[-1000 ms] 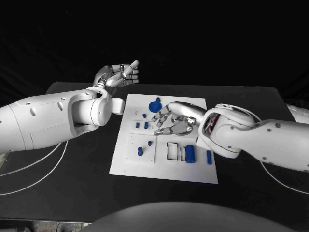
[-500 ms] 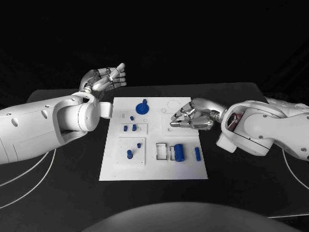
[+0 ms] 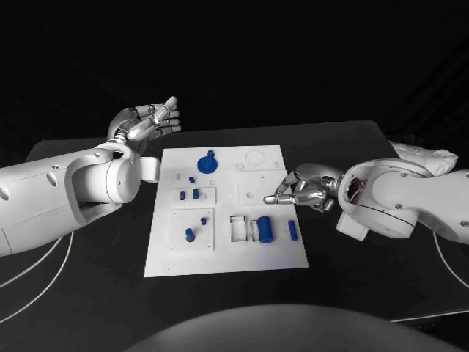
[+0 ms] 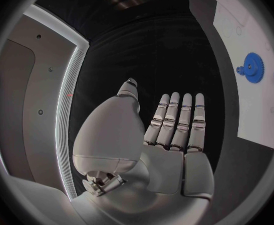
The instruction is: Assemble the parts on the task board
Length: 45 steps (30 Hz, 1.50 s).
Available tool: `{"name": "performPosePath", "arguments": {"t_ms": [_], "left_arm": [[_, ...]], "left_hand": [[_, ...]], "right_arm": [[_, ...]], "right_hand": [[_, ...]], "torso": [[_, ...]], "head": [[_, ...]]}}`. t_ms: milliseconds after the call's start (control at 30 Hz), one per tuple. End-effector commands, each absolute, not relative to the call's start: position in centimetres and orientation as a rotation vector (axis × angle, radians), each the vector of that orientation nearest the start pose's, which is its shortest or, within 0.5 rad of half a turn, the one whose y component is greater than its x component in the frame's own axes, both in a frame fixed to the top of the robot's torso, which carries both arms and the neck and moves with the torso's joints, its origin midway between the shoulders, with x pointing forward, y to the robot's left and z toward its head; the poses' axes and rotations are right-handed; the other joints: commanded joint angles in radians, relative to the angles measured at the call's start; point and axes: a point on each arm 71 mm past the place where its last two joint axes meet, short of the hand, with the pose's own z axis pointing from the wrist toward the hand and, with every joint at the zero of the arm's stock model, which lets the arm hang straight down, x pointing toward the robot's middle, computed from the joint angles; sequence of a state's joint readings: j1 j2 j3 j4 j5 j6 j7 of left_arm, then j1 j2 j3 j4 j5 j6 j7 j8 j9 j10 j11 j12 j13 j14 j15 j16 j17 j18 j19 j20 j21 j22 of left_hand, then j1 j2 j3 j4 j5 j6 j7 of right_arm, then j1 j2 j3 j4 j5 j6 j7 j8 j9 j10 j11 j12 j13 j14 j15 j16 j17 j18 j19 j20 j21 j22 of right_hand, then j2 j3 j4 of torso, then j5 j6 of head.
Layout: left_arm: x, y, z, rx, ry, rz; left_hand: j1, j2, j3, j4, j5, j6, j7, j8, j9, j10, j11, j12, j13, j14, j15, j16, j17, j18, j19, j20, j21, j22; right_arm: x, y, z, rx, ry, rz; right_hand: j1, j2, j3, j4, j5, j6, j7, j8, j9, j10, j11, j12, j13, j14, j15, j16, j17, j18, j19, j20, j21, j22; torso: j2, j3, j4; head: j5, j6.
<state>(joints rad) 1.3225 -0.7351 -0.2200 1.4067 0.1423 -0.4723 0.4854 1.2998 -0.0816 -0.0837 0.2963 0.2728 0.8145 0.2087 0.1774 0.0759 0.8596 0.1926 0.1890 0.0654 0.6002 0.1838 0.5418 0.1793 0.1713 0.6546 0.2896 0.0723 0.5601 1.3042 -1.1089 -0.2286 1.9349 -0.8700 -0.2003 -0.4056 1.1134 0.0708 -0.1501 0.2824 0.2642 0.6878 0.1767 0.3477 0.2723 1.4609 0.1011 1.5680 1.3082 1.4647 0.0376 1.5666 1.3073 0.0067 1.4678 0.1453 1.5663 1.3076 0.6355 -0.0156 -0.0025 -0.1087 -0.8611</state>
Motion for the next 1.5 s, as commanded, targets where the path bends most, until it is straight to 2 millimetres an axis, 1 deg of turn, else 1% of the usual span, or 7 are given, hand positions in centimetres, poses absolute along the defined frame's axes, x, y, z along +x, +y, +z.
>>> {"name": "performPosePath", "arguments": {"t_ms": [33, 67, 133, 333, 767, 967, 1500], "left_arm": [[51.4, 20.3, -18.5, -1.147, 1.329, -1.391], [51.4, 20.3, -18.5, -1.146, 1.330, -1.392], [51.4, 20.3, -18.5, -1.146, 1.331, -1.393], [51.4, 20.2, -18.5, -1.146, 1.332, -1.395], [51.4, 20.3, -18.6, -1.148, 1.336, -1.399], [51.4, 20.4, -18.6, -1.148, 1.335, -1.398], [51.4, 20.6, -18.6, -1.149, 1.334, -1.399]], "left_hand": [[-0.001, 0.008, 0.006, -0.001, 0.005, -0.006, 0.021, 0.005, -0.001, -0.006, 0.000, 0.001, -0.001, -0.007, -0.002, 0.007, -0.001, -0.002, 0.005, 0.000, -0.006, -0.001], [-0.001, 0.008, 0.006, -0.001, 0.005, -0.006, 0.021, 0.005, -0.001, -0.006, 0.000, 0.001, -0.001, -0.007, -0.002, 0.007, -0.001, -0.002, 0.005, 0.000, -0.006, -0.001], [-0.001, 0.008, 0.006, -0.001, 0.005, -0.006, 0.021, 0.005, -0.001, -0.006, 0.000, 0.001, -0.001, -0.007, -0.002, 0.007, -0.001, -0.002, 0.005, 0.000, -0.006, -0.001], [-0.001, 0.009, 0.006, -0.001, 0.005, -0.006, 0.021, 0.006, -0.001, -0.006, 0.000, 0.002, -0.001, -0.007, -0.002, 0.008, -0.002, -0.002, 0.005, 0.000, -0.006, -0.002], [-0.001, 0.009, 0.006, -0.001, 0.005, -0.006, 0.021, 0.006, -0.001, -0.006, 0.000, 0.002, -0.001, -0.007, -0.002, 0.008, -0.002, -0.002, 0.005, 0.000, -0.006, -0.002], [-0.001, 0.010, 0.006, -0.001, 0.005, -0.007, 0.021, 0.006, -0.001, -0.006, 0.000, 0.002, -0.001, -0.007, -0.002, 0.008, -0.003, -0.002, 0.005, 0.000, -0.006, -0.003], [-0.001, 0.010, 0.006, -0.001, 0.005, -0.008, 0.021, 0.006, -0.001, -0.007, 0.000, 0.003, -0.001, -0.008, -0.002, 0.009, -0.004, -0.002, 0.005, 0.000, -0.006, -0.004]], "right_arm": [[38.0, -22.7, -21.3, 0.478, 2.296, 0.615], [38.0, -22.7, -21.5, 0.486, 2.306, 0.599], [37.9, -22.7, -21.8, 0.493, 2.322, 0.574], [37.9, -22.5, -22.5, 0.473, 2.369, 0.518], [38.2, -21.2, -24.3, 0.414, 2.451, 0.454], [38.2, -21.0, -25.0, 0.403, 2.476, 0.445], [38.4, -20.0, -26.2, 0.397, 2.509, 0.451]], "right_hand": [[-0.005, -0.004, -0.010, -0.006, 0.025, -0.006, -0.002, 0.044, 0.036, 0.110, 0.001, 0.003, 0.263, 0.106, 0.003, 0.004, 0.263, -0.007, 0.103, 0.007, 0.005, 0.263], [0.005, -0.004, -0.008, -0.016, 0.042, 0.000, -0.004, 0.074, 0.061, 0.110, 0.004, 0.003, 0.263, 0.106, 0.003, 0.004, 0.263, -0.007, 0.103, 0.007, 0.005, 0.263], [0.009, -0.003, -0.004, -0.023, 0.048, 0.006, -0.002, 0.093, 0.078, 0.110, 0.002, 0.003, 0.263, 0.106, 0.004, 0.004, 0.263, -0.007, 0.103, 0.006, 0.005, 0.263], [0.023, -0.005, 0.014, -0.047, 0.062, 0.013, -0.001, 0.121, 0.107, 0.110, 0.003, 0.003, 0.263, 0.106, 0.004, 0.004, 0.263, -0.007, 0.103, 0.006, 0.005, 0.263], [0.021, -0.010, 0.029, -0.064, 0.060, -0.008, -0.001, 0.125, 0.124, 0.110, 0.003, 0.003, 0.263, 0.106, 0.003, 0.004, 0.263, -0.007, 0.103, 0.004, 0.005, 0.263], [0.018, -0.008, 0.031, -0.064, 0.058, -0.011, 0.000, 0.125, 0.126, 0.110, 0.004, 0.003, 0.263, 0.106, 0.003, 0.004, 0.263, -0.007, 0.103, 0.004, 0.005, 0.263], [0.019, 0.008, 0.052, -0.074, 0.039, -0.008, 0.002, 0.127, 0.135, 0.110, 0.006, 0.003, 0.263, 0.106, 0.003, 0.004, 0.263, -0.007, 0.103, 0.005, 0.005, 0.263]], "torso": [[0.000, 0.0003, 0.0000], [0.000, 0.0002, 0.0000], [0.000, 0.0005, -0.0003], [0.000, 0.0026, 0.0000], [0.001, 0.0023, 0.0022], [0.000, 0.0011, -0.0007], [0.000, 0.0008, 0.0007]], "head": [[-0.004, -0.006], [-0.005, -0.006], [-0.006, -0.007], [-0.003, -0.006], [0.002, -0.006], [0.011, -0.005], [0.010, -0.007]]}}
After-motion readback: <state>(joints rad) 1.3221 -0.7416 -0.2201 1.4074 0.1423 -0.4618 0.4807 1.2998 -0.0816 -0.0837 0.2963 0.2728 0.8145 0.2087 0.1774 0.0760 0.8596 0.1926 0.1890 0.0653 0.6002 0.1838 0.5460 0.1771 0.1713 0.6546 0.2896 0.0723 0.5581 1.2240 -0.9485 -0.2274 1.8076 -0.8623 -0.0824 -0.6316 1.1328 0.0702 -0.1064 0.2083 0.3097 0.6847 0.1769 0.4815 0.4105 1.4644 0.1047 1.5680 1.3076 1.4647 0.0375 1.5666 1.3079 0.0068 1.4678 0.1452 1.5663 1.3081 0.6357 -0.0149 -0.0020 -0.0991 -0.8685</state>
